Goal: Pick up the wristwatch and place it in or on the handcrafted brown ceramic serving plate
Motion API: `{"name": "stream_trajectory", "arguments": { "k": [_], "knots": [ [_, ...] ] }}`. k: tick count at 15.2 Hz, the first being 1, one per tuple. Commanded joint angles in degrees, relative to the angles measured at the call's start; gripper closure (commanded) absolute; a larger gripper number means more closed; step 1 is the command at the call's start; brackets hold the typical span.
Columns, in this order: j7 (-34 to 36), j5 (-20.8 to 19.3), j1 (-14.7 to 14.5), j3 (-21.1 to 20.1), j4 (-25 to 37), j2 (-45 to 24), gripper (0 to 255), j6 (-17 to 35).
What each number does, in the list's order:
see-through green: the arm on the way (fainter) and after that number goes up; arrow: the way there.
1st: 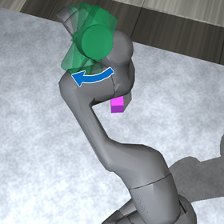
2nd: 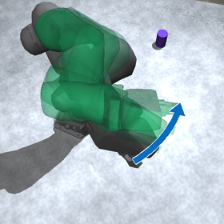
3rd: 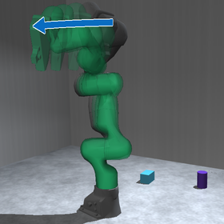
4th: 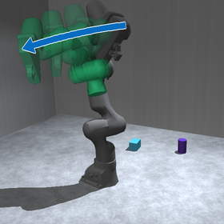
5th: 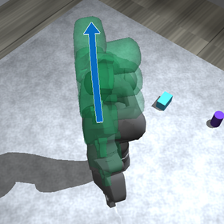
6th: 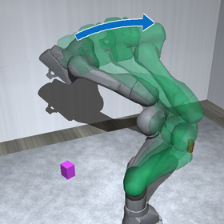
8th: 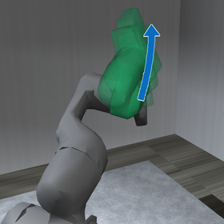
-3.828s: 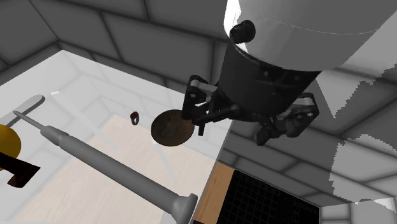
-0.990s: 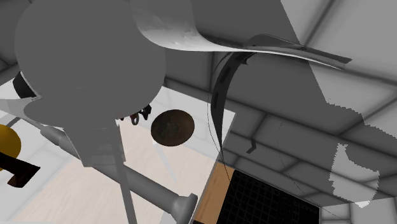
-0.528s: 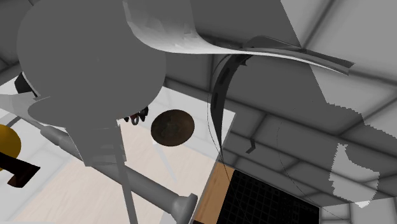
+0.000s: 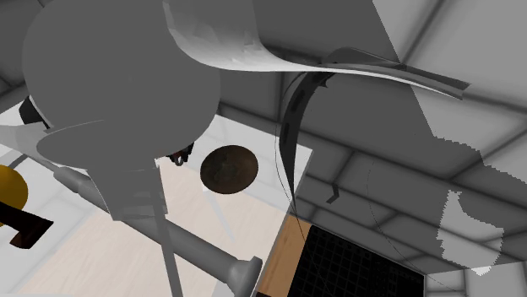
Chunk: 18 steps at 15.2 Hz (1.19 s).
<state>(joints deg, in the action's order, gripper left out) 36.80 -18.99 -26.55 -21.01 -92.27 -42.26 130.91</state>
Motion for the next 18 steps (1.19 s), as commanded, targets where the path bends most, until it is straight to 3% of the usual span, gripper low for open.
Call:
{"name": "stream_trajectory", "arguments": {
  "k": [1,18],
  "knots": [
    [0.00,0.00,0.01,0.01,-0.02,0.00,255,0.01],
    [-1.84,3.14,1.53,-2.43,1.30,7.62,255,-8.68]
  ]
}}
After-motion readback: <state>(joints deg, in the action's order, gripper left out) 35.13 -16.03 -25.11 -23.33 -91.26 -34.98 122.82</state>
